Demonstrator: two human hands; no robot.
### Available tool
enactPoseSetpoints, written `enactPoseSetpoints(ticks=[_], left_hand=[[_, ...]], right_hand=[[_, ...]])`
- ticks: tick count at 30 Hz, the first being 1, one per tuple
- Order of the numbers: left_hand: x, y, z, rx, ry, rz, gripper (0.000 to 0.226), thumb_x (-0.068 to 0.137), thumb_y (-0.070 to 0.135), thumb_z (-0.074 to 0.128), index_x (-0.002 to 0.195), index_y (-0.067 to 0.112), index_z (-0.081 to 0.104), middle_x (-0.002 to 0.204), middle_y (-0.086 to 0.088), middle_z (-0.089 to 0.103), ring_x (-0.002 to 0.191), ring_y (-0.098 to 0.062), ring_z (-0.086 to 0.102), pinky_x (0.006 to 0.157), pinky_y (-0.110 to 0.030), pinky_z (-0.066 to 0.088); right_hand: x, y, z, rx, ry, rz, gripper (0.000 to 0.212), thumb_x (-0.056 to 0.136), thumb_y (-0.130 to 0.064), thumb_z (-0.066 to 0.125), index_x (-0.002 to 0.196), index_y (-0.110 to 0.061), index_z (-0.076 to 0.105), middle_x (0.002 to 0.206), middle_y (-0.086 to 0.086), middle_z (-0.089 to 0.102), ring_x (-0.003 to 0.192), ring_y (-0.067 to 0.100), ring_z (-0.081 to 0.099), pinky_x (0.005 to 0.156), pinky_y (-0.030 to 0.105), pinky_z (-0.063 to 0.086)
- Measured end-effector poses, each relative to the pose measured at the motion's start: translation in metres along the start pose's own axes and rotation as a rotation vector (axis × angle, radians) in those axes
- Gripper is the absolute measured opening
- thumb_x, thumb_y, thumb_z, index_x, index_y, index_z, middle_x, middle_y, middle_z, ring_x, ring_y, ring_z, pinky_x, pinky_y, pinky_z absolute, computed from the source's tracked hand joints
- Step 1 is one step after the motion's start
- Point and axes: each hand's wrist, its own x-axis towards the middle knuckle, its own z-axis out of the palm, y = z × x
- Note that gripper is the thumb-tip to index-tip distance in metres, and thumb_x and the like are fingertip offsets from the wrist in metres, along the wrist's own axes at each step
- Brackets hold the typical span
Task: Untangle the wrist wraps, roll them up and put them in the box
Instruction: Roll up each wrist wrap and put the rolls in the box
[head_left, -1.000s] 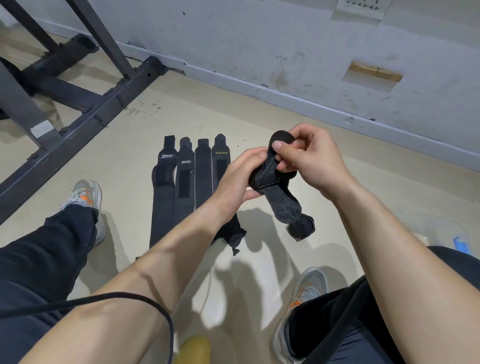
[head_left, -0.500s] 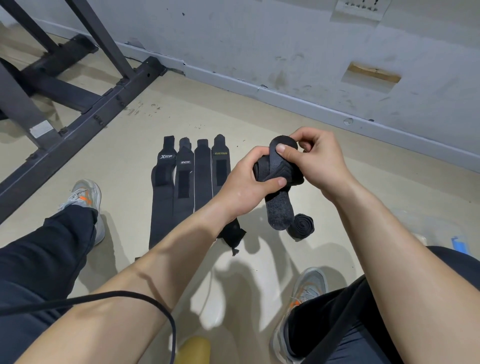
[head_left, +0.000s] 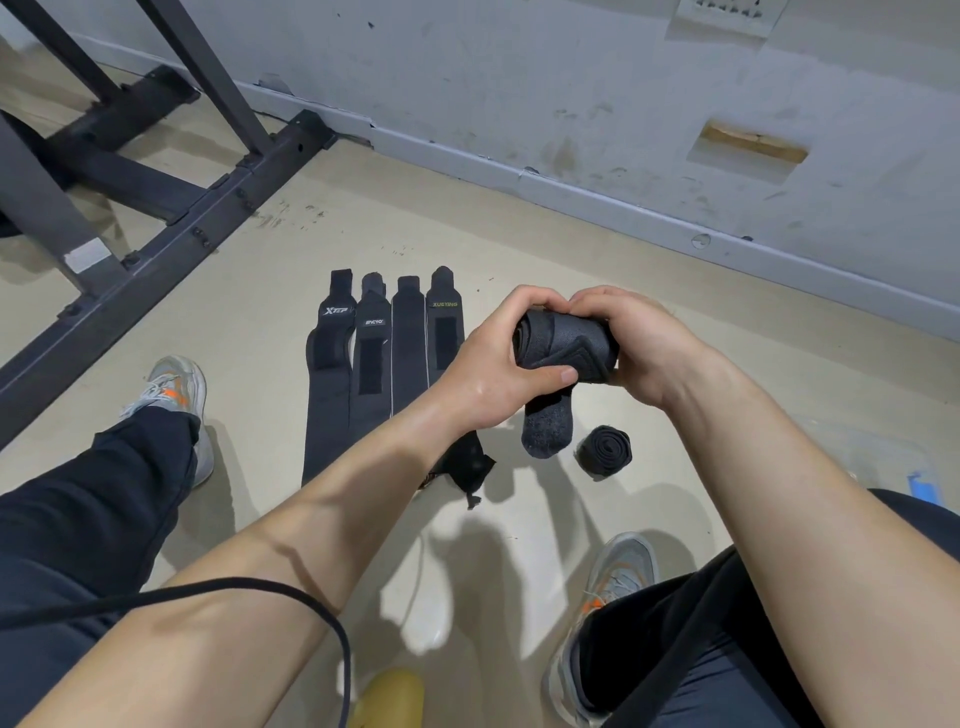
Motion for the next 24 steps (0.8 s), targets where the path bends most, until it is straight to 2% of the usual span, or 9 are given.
enactPoseSetpoints(ticks=[3,6,9,11,14,16,18,20,24], left_hand=[[0.002,-0.004,0.000,-0.010,0.009,-0.009,0.056,0.077,0.010,0.085,0.123,0.029,0.060,0.116,0.012,0.064,0.107,-0.011,0.066,0.103,-0.034,0.052],[0.005,-0.006,0.001,-0.095,0.073,-0.072,0.054,0.076,0.016,0.087,0.121,0.032,0.064,0.121,0.004,0.069,0.110,-0.017,0.069,0.097,-0.035,0.056],[0.012,-0.002,-0.005,-0.328,0.245,-0.258,0.046,0.087,0.014,0.082,0.127,0.023,0.061,0.123,-0.007,0.070,0.097,-0.016,0.071,0.073,-0.029,0.060],[0.018,-0.002,-0.015,-0.502,0.337,-0.372,0.041,0.091,0.015,0.078,0.127,0.014,0.060,0.124,-0.010,0.072,0.096,-0.019,0.075,0.077,-0.037,0.063],[0.023,-0.001,-0.027,-0.635,0.372,-0.435,0.038,0.093,0.018,0.075,0.127,0.006,0.062,0.117,-0.012,0.076,0.102,-0.024,0.076,0.092,-0.048,0.061],[0.024,0.001,-0.032,-0.699,0.375,-0.452,0.041,0.095,0.018,0.073,0.132,0.004,0.061,0.116,-0.012,0.076,0.105,-0.025,0.075,0.093,-0.045,0.061],[0.026,0.003,-0.037,-0.776,0.388,-0.453,0.049,0.094,0.016,0.075,0.137,0.003,0.057,0.119,-0.014,0.075,0.108,-0.026,0.075,0.092,-0.046,0.061],[0.027,0.004,-0.038,-0.773,0.383,-0.450,0.048,0.093,0.016,0.076,0.136,0.006,0.056,0.117,-0.012,0.076,0.106,-0.025,0.075,0.091,-0.045,0.062],[0.024,0.005,-0.025,-0.688,0.321,-0.445,0.026,0.095,0.013,0.073,0.116,0.019,0.058,0.114,-0.009,0.074,0.101,-0.026,0.075,0.093,-0.045,0.061]], right_hand=[[0.000,0.002,0.000,-0.021,0.014,0.037,0.011,0.085,-0.014,0.066,0.088,-0.024,0.070,0.088,0.000,0.069,0.083,0.022,0.063,0.081,0.041,0.053],[0.003,0.003,0.002,0.013,0.096,-0.019,0.009,0.093,-0.019,0.063,0.099,-0.021,0.069,0.086,0.000,0.066,0.079,0.020,0.061,0.072,0.033,0.049],[0.002,-0.005,0.001,0.032,0.172,-0.177,0.008,0.096,-0.020,0.057,0.096,-0.025,0.064,0.088,-0.006,0.061,0.079,0.012,0.055,0.073,0.029,0.043],[-0.003,-0.012,0.000,-0.076,0.182,-0.365,0.018,0.090,-0.010,0.057,0.090,-0.026,0.064,0.091,-0.009,0.061,0.080,0.003,0.055,0.073,0.022,0.042],[-0.017,-0.016,-0.001,-0.334,-0.125,-0.502,0.034,0.067,-0.010,0.051,0.090,-0.028,0.067,0.101,-0.007,0.063,0.089,0.000,0.057,0.070,0.013,0.044],[-0.022,-0.013,-0.002,-0.577,-0.332,-0.494,0.052,0.062,-0.011,0.048,0.103,-0.036,0.068,0.123,-0.005,0.056,0.114,0.006,0.051,0.082,0.015,0.045],[-0.019,-0.008,-0.003,-0.764,-0.391,-0.511,0.062,0.065,-0.011,0.052,0.116,-0.045,0.064,0.133,-0.005,0.046,0.130,0.012,0.042,0.099,0.022,0.039],[-0.014,-0.002,-0.002,-0.824,-0.279,-0.593,0.053,0.076,-0.007,0.063,0.113,-0.044,0.066,0.130,-0.007,0.047,0.130,0.018,0.040,0.103,0.024,0.033],[-0.004,-0.002,0.002,-0.727,-0.074,-0.738,0.029,0.085,-0.017,0.080,0.084,-0.043,0.067,0.107,-0.008,0.059,0.109,0.019,0.055,0.085,0.019,0.034]])
